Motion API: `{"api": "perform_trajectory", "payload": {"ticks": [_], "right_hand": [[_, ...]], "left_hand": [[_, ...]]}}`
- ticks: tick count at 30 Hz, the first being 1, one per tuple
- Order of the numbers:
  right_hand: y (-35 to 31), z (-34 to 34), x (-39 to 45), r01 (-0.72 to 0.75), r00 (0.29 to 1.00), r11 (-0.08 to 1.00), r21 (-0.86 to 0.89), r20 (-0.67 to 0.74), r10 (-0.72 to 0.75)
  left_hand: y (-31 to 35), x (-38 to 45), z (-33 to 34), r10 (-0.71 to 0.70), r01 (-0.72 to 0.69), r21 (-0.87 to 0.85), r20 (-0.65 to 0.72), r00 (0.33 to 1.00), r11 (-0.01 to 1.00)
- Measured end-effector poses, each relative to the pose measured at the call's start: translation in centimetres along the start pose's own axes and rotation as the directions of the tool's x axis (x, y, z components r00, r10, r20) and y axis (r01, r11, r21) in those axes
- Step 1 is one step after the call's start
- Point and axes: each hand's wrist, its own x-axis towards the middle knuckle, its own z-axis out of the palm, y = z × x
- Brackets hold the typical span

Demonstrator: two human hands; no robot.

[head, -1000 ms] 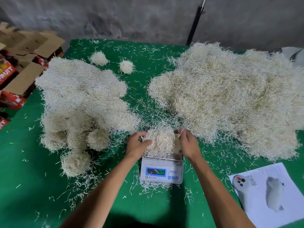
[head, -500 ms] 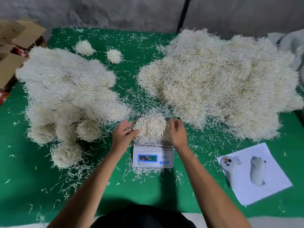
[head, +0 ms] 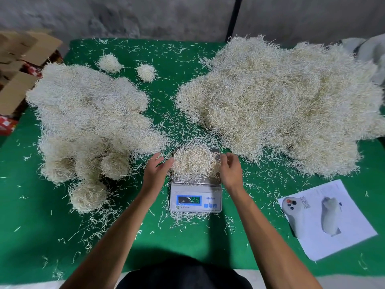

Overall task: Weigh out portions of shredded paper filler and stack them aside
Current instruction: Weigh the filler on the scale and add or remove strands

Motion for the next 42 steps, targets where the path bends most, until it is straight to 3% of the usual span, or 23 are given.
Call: {"api": "perform_trajectory", "payload": {"ticks": [5, 10, 14, 16, 19, 22, 24, 26, 28, 30, 34, 37, 42], "right_hand": [[0.0, 0.0, 0.3, 0.019, 1.000, 1.000, 0.001, -0.019, -0.019], [-1.4, 1.5, 0.2, 0.131, 0.991, 0.991, 0.033, -0.016, -0.130], [-2.2, 3.9, 0.2, 0.086, 0.982, 0.996, -0.028, 0.173, -0.080], [-3.0, 4.8, 0.1, 0.055, 0.976, 0.997, 0.049, 0.208, -0.064], [-4.6, 5.0, 0.7, 0.064, 0.963, 0.963, 0.263, 0.236, -0.129], [-5.8, 4.4, 2.2, 0.069, 0.942, 0.944, 0.322, 0.290, -0.168], [-7.7, 3.7, 3.6, 0.050, 0.951, 0.945, 0.323, 0.273, -0.143], [-9.7, 3.1, 5.0, 0.122, 0.948, 0.959, 0.254, 0.257, -0.188], [-11.5, 2.7, 6.3, 0.201, 0.915, 0.966, 0.164, 0.321, -0.245], [-12.9, 2.5, 7.7, 0.181, 0.887, 0.966, 0.185, 0.394, -0.241], [-14.8, 1.9, 12.2, -0.026, 0.934, 0.966, 0.256, 0.351, -0.067], [-16.3, 0.9, 15.2, -0.199, 0.964, 0.909, 0.366, 0.239, 0.115], [-17.8, -1.7, 18.0, -0.219, 0.974, 0.635, 0.741, 0.126, 0.188]], "left_hand": [[0.5, 0.1, 0.4, -0.019, 0.019, -0.037, -0.016, 1.000, 0.999], [1.6, 1.1, 2.3, -0.088, 0.086, -0.060, -0.026, 0.996, 0.994], [2.9, 1.8, 5.3, -0.181, 0.184, -0.010, 0.127, 0.975, 0.983], [3.7, 2.1, 6.4, -0.245, 0.254, -0.062, 0.127, 0.961, 0.965], [5.5, 3.2, 6.4, -0.188, 0.198, -0.162, 0.076, 0.979, 0.967], [7.2, 5.2, 5.6, -0.162, 0.174, -0.186, 0.079, 0.984, 0.967], [8.1, 6.5, 4.8, -0.141, 0.149, -0.177, 0.052, 0.989, 0.973], [8.7, 7.5, 4.3, -0.092, 0.100, -0.129, 0.063, 0.994, 0.987], [9.2, 8.4, 4.1, -0.075, 0.090, -0.144, 0.104, 0.992, 0.985], [9.7, 9.1, 4.2, -0.104, 0.119, -0.152, 0.103, 0.989, 0.981], [10.4, 9.9, 3.5, -0.161, 0.173, -0.103, 0.110, 0.981, 0.980], [10.6, 10.3, 2.5, -0.174, 0.183, -0.073, 0.112, 0.978, 0.980], [10.3, 11.6, 1.1, -0.165, 0.136, -0.212, -0.121, 0.979, 0.968]]}}
